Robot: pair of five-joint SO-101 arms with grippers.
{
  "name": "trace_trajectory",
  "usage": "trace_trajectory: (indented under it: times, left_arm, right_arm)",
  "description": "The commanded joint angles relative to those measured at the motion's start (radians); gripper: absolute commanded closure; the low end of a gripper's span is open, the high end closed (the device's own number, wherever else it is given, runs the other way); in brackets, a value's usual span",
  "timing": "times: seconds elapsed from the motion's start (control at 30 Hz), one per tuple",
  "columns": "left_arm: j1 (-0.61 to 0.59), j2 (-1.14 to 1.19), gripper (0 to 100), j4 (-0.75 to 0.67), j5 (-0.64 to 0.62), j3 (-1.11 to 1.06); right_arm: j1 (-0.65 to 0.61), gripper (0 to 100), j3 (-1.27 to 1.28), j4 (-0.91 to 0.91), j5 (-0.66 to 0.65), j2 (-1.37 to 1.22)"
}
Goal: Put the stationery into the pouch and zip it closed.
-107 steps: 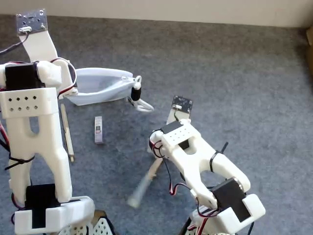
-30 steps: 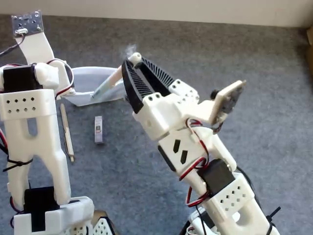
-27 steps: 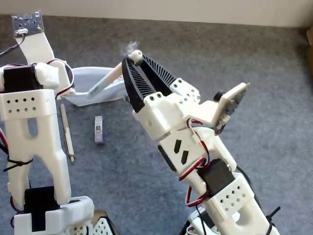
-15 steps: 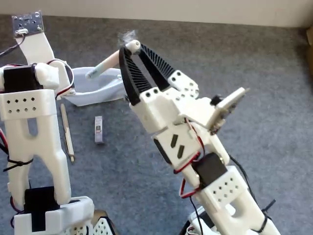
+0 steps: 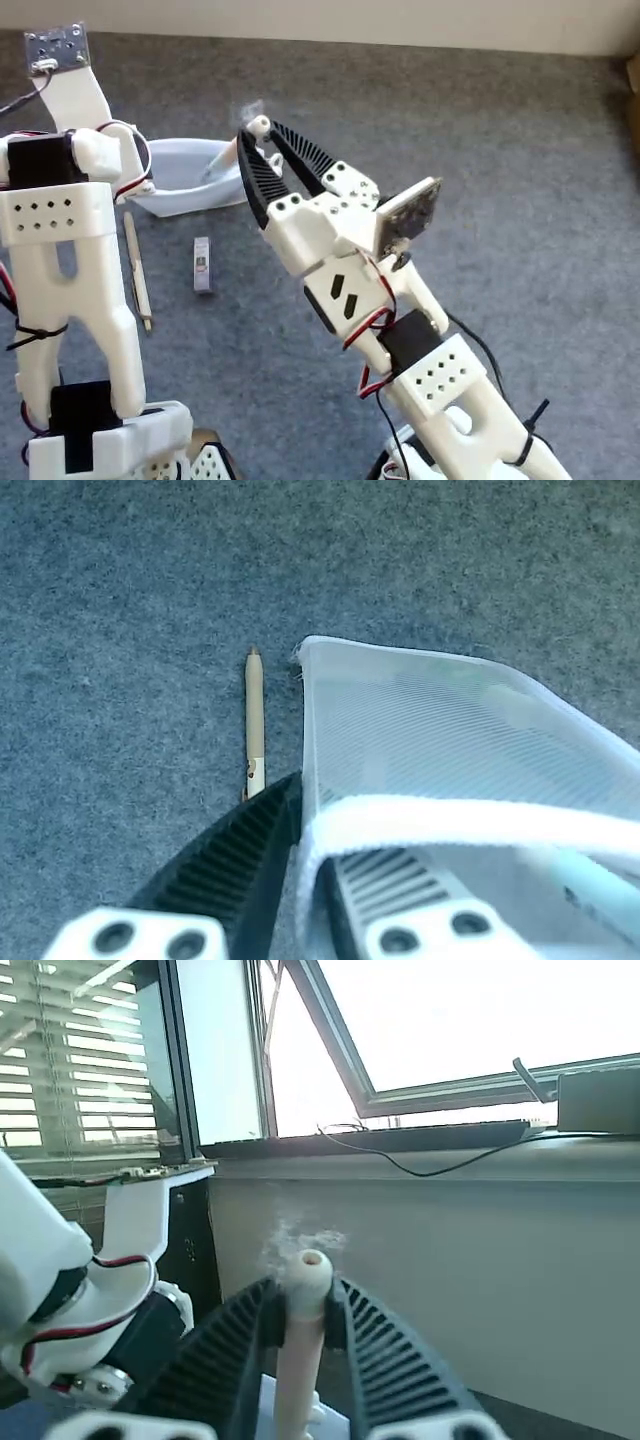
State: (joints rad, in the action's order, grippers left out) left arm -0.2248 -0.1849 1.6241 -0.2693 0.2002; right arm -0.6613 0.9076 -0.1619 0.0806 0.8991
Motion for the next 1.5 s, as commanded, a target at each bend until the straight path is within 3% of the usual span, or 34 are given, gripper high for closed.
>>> trace_trajectory:
  times: [0.0, 0.23, 0.4, 0.6, 1.2, 1.37, 1.47]
  left_arm:
    - [0.001, -0.002, 99, -0.012, -0.011, -0.001]
    - [0.001, -0.001, 99, -0.012, -0.011, -0.001]
    - [0.001, -0.001, 99, -0.012, -0.011, -0.001]
    - [0.001, -0.001, 99, -0.012, -0.011, -0.001]
    - [-0.004, -0.010, 99, -0.020, -0.009, 0.012]
    - [-0.008, -0.008, 99, -0.012, -0.009, 0.104]
    - [-0.038, -0.010, 99, -0.012, -0.009, 0.165]
  right_arm:
    - [-0.012, 99.3, -0.012, -0.035, -0.018, 0.004]
    - [-0.027, 98.8, -0.024, 0.179, -0.018, 0.005]
    - [-0.028, 98.2, -0.024, 0.186, -0.020, 0.007]
    - [-0.028, 81.7, -0.021, 0.189, -0.018, 0.013]
    - [-0.021, 81.6, -0.015, 0.191, -0.017, 0.015]
    - [-0.021, 81.6, -0.015, 0.194, -0.017, 0.015]
    - [-0.005, 81.6, -0.021, 0.289, -0.017, 0.007]
